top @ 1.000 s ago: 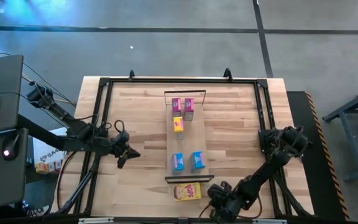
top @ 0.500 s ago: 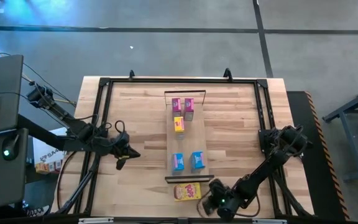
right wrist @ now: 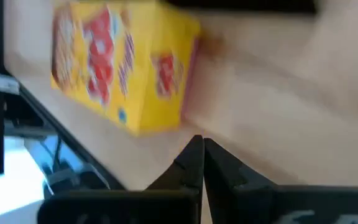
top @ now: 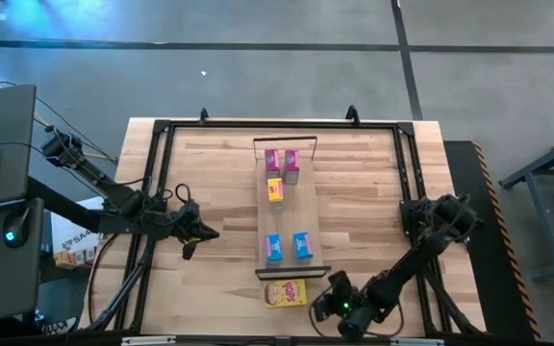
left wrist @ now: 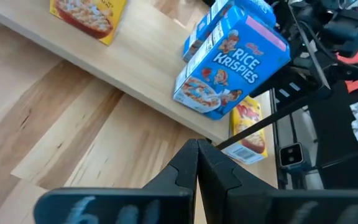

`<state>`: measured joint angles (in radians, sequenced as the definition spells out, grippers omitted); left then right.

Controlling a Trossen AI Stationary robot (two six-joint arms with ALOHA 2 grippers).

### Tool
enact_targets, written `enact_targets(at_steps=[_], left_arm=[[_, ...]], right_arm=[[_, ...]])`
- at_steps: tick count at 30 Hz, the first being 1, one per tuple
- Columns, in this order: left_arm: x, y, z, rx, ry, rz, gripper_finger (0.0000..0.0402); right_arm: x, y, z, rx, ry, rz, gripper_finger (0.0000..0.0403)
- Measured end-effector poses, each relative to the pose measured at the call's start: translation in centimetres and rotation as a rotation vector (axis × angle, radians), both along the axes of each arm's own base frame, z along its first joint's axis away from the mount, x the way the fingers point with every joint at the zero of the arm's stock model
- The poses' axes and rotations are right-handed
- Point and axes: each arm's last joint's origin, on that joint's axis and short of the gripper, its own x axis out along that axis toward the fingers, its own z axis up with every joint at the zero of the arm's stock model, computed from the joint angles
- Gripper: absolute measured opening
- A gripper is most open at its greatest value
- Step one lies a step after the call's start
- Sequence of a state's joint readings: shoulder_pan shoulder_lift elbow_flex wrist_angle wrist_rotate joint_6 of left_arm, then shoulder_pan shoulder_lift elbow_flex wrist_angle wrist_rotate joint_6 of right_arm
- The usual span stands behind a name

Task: Stack cereal on shelf
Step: Put the yellow cereal box on the shelf aligned with the other yellow cereal box

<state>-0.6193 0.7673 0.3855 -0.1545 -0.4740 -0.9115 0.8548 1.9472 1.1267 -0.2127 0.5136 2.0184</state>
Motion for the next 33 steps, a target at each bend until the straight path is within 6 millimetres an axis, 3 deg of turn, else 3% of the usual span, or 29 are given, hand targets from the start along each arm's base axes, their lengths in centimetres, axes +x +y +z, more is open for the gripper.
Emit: enact_targets(at_steps=[8, 23, 33], left_arm=[[0.0, 0.1, 0.0, 0.017, -0.011, 0.025, 0.0], [0.0, 0.2, 0.1, 0.039, -0.027, 0.069, 0.0], [0.0, 0.2, 0.1, 0.059, -0.028, 0.062, 0.0]], right_arm=[[-0.6, 0.6, 0.1, -0.018, -0.043, -0.015, 0.0], [1.4, -1.2, 0.4, -0.099, -0.112, -0.079, 0.0], [1.9, -0.8, 1.4, -0.157, -0.161, -0.084, 0.0]])
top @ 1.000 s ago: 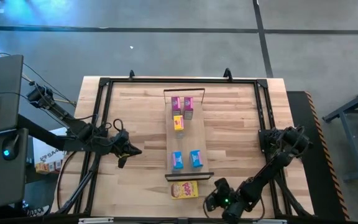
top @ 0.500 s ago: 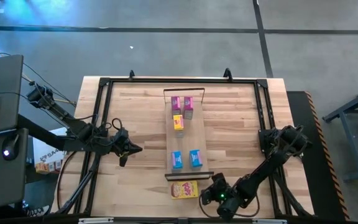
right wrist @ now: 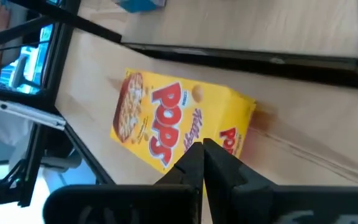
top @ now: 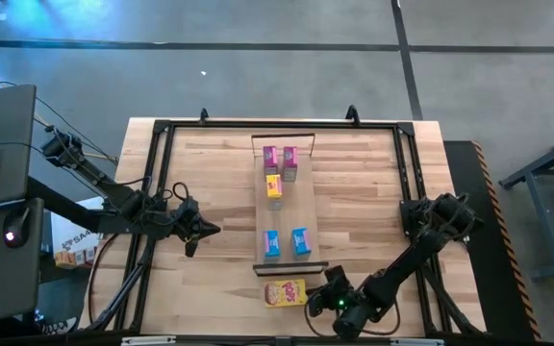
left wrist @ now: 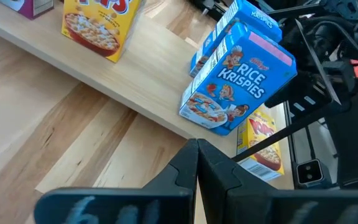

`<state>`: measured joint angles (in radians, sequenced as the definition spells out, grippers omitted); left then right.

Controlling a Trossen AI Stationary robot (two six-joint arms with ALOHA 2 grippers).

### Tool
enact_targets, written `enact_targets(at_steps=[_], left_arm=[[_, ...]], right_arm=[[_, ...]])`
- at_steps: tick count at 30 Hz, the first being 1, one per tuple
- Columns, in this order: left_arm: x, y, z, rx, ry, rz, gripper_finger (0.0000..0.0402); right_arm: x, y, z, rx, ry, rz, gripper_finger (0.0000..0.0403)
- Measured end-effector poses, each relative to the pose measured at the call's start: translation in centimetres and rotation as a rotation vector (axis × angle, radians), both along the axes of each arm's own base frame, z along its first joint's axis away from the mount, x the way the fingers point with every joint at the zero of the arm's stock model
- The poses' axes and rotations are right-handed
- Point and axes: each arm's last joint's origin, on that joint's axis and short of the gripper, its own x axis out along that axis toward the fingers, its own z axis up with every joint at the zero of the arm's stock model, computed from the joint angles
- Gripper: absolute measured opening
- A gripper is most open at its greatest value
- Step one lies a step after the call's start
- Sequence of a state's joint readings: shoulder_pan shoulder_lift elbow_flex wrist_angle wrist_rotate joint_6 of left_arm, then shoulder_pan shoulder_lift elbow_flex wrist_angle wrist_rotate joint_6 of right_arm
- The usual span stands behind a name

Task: Stack cereal on shelf
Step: Put the yellow cereal box on the shelf aligned with the other yellow cereal box

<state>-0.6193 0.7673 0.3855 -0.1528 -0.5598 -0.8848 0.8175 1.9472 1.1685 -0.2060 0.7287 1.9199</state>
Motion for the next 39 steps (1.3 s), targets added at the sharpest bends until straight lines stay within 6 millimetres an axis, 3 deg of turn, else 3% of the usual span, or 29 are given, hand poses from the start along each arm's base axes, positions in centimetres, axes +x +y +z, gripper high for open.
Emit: enact_targets(at_steps=[10, 15, 20, 26, 33, 39], left_arm=[[0.0, 0.0, 0.0, 0.008, 0.0, -0.002, 0.0], [0.0, 0.0, 0.0, 0.007, -0.001, -0.002, 0.0], [0.0, 0.0, 0.0, 0.006, -0.001, -0.003, 0.0], [0.0, 0.0, 0.0, 0.016, 0.002, -0.017, 0.0], [0.0, 0.0, 0.0, 0.018, 0.002, -0.019, 0.0], [0.0, 0.0, 0.0, 0.025, 0.002, -0.023, 0.0]], right_arm=[[1.1, 1.4, 3.0, -0.029, -0.018, 0.058, 0.0], [3.6, 1.9, 3.5, -0.108, -0.017, 0.08, 0.0], [6.0, 4.1, 3.5, -0.249, 0.116, 0.195, 0.0], [6.0, 5.0, 6.1, -0.388, 0.3, 0.149, 0.0], [7.3, 5.8, 2.8, -0.349, 0.38, 0.095, 0.0], [7.4, 5.5, 1.9, -0.368, 0.379, 0.023, 0.0]])
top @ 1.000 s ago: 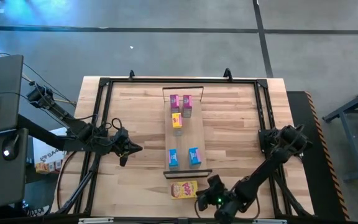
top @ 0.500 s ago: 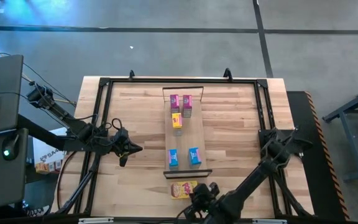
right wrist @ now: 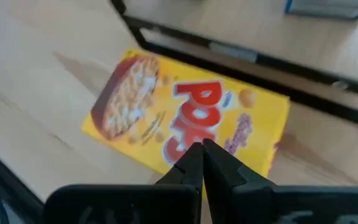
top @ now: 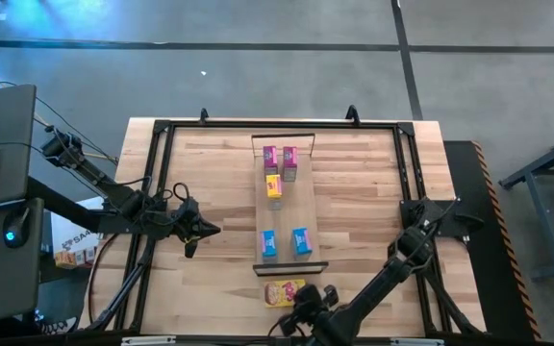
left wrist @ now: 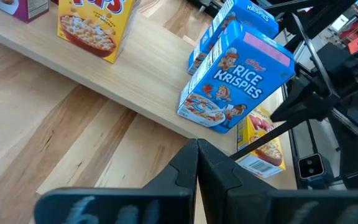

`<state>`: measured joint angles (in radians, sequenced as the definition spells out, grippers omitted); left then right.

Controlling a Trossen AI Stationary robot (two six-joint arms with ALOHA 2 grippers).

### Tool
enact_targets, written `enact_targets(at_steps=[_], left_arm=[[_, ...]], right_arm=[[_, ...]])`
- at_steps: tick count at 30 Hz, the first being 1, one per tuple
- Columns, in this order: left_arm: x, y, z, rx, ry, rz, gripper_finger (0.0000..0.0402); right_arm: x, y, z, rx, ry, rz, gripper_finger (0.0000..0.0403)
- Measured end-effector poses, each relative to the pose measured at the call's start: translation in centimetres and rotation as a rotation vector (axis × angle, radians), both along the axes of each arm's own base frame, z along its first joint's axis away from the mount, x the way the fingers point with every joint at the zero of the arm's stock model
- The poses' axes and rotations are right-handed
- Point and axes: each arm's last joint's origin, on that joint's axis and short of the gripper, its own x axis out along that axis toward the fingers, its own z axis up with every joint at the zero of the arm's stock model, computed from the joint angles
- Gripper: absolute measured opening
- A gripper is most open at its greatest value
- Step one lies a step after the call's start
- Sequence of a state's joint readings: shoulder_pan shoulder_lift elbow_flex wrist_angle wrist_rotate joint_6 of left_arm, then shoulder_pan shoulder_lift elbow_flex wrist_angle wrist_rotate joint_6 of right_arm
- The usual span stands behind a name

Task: Stack cereal on shelf
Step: Put the yellow cereal box on the shelf aligned with the other yellow cereal box

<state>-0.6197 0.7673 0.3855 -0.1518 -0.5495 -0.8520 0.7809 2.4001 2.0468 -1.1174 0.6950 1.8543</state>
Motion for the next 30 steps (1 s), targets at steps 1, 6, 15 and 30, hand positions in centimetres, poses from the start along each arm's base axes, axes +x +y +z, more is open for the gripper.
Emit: enact_targets(at_steps=[1, 6, 15, 30], left_arm=[[0.0, 0.0, 0.0, 0.0, 0.0, 0.0, 0.0], [0.0, 0.0, 0.0, 0.016, 0.0, -0.008, 0.0], [-0.1, -0.4, -0.1, -0.037, 0.035, -0.118, 0.0], [-1.4, -2.5, -0.2, -0.331, 0.175, -0.363, 0.0]], right_arm=[[0.0, -0.1, 0.0, -0.005, 0.002, -0.006, 0.0], [0.4, -0.4, -0.6, 0.002, 0.091, 0.05, 0.0], [2.5, 0.9, -0.9, 0.083, 0.021, 0.247, 0.0], [8.5, -2.4, -1.9, 0.007, -0.126, 0.357, 0.0]])
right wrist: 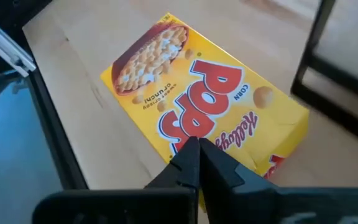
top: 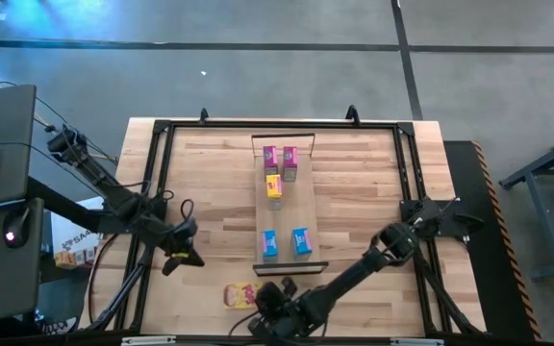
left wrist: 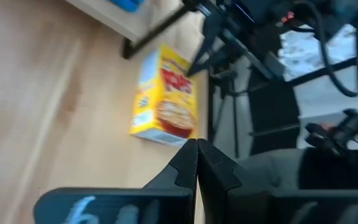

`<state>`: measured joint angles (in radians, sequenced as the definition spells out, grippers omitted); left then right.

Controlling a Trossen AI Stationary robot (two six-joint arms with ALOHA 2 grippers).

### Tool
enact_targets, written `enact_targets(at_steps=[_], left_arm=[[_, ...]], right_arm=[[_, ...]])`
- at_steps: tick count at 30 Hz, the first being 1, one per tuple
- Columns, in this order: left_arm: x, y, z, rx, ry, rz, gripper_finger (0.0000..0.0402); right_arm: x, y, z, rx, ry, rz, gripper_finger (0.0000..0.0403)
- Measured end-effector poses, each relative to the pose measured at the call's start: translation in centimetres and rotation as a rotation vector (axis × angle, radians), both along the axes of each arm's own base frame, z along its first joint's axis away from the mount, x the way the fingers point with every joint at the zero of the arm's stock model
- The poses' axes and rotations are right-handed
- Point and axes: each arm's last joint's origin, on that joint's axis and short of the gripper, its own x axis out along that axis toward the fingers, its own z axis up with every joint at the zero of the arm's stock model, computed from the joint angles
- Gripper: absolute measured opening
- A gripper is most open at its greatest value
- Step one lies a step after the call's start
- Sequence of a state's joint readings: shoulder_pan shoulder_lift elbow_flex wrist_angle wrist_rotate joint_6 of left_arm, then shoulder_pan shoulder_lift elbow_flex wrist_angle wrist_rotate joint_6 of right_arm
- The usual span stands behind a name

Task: Stack cereal on shelf
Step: Put the yellow cereal box on the shelf aligned with the other yellow cereal box

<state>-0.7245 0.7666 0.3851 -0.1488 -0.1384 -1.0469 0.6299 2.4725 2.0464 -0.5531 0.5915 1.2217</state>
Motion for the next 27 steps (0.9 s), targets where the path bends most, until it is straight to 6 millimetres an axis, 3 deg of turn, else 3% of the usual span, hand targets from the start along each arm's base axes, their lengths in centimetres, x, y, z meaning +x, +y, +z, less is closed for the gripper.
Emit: enact_targets(at_steps=[5, 8, 15, 22, 27], left_arm=[[-0.3, -1.5, 0.8, -0.061, -0.093, -0.013, 0.0], [0.0, -2.8, 0.7, -0.051, -0.159, 0.011, 0.0], [2.2, -6.8, -2.0, -0.003, -0.105, -0.008, 0.0], [6.4, -10.6, -3.2, 0.156, -0.103, 0.027, 0.0], [7.9, -11.5, -4.6, 0.264, -0.053, 0.098, 0.0]], right_arm=[[-0.6, -0.2, 2.2, -0.087, 0.019, 0.082, 0.0], [-3.0, 0.8, 4.7, -0.103, 0.056, 0.117, 0.0], [-7.4, 1.8, 9.5, -0.081, 0.087, 0.112, 0.0], [-10.1, 2.3, 9.8, -0.059, 0.121, -0.024, 0.0], [-10.9, 1.8, 10.2, -0.037, 0.135, -0.105, 0.0]])
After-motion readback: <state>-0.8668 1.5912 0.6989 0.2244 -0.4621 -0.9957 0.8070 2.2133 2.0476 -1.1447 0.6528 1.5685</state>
